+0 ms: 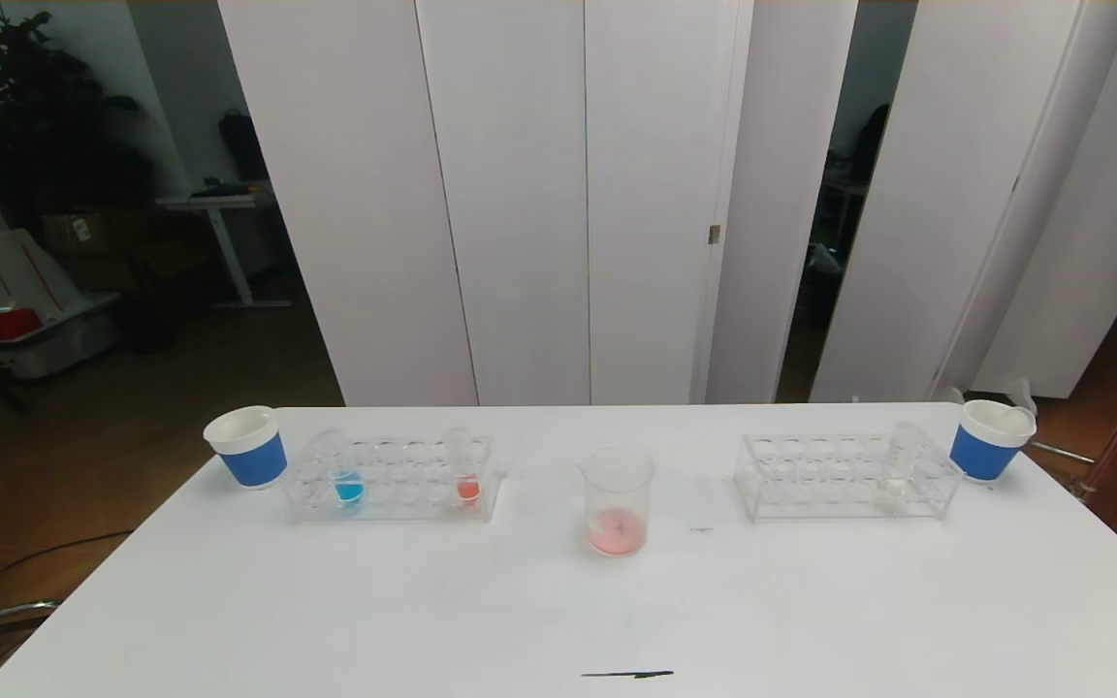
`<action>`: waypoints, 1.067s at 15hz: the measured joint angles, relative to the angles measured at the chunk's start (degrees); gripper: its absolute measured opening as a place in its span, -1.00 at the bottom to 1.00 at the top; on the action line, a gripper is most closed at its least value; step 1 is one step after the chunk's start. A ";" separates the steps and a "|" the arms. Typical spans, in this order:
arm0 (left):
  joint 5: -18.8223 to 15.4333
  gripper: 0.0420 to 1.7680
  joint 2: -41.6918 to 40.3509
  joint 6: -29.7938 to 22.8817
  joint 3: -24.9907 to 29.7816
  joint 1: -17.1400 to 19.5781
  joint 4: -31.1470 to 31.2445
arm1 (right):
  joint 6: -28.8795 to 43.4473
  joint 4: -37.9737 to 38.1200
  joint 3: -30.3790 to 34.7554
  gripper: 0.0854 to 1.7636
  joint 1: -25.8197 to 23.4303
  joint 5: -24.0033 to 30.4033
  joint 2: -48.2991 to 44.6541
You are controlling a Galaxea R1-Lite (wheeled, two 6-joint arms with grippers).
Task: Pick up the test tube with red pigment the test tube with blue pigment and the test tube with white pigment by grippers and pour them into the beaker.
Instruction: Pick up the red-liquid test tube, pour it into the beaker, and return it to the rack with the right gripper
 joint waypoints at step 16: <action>0.00 0.97 0.00 0.00 0.00 0.00 0.00 | 0.66 -0.77 4.28 0.98 -0.06 5.12 -1.12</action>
